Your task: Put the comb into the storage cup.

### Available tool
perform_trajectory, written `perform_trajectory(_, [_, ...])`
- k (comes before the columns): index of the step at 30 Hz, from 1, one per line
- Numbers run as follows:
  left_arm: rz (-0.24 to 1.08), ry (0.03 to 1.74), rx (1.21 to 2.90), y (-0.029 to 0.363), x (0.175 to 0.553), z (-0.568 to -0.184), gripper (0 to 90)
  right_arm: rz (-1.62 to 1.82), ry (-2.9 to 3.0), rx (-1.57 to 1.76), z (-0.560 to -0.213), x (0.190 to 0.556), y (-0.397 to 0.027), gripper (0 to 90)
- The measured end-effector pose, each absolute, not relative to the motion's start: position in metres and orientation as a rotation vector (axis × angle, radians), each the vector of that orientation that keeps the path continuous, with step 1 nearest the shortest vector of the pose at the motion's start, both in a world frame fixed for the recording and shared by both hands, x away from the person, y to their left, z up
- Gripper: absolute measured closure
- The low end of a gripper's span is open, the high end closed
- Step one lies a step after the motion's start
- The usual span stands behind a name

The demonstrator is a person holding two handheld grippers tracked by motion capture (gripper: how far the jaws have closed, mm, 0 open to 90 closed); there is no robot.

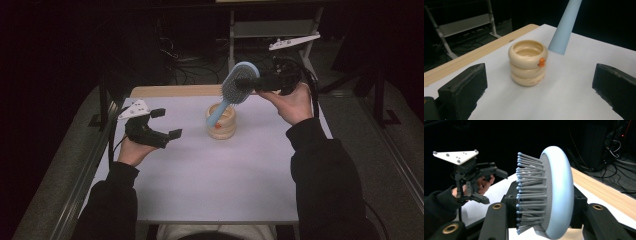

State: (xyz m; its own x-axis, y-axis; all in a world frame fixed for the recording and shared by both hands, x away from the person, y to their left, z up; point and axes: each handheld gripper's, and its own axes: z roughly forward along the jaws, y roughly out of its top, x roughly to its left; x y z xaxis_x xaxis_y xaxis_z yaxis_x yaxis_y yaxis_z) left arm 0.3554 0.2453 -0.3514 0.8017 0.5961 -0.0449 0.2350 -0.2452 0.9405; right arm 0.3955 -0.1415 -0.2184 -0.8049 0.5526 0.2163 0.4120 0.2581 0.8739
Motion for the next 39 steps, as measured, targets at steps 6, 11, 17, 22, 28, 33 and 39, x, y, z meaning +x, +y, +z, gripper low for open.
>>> perform_trajectory(6, [0.404, 0.668, 1.785, 0.266, 0.352, -0.358, 0.0, 1.557, 2.384, 0.919, -0.214, 0.402, -0.137, 53.9])
perform_trajectory(11, [0.396, 0.685, 1.747, 0.282, 0.348, -0.366, 0.0, 1.537, 2.387, 0.915, -0.210, 0.408, -0.133, 53.9])
perform_trajectory(17, [0.402, 0.716, 1.711, 0.298, 0.345, -0.376, 0.0, 1.500, 2.396, 0.913, -0.208, 0.417, -0.129, 53.9])
perform_trajectory(22, [0.415, 0.725, 1.701, 0.305, 0.343, -0.380, 0.0, 1.495, 2.396, 0.929, -0.209, 0.426, -0.129, 53.9])
perform_trajectory(28, [0.410, 0.732, 1.696, 0.312, 0.338, -0.387, 0.0, 1.489, 2.383, 0.951, -0.211, 0.436, -0.129, 53.9])
perform_trajectory(33, [0.411, 0.743, 1.671, 0.320, 0.335, -0.394, 0.0, 1.469, 2.376, 0.952, -0.210, 0.443, -0.128, 53.9])
perform_trajectory(39, [0.420, 0.719, 1.615, 0.329, 0.330, -0.399, 0.0, 1.445, 2.373, 0.961, -0.214, 0.450, -0.129, 53.9])
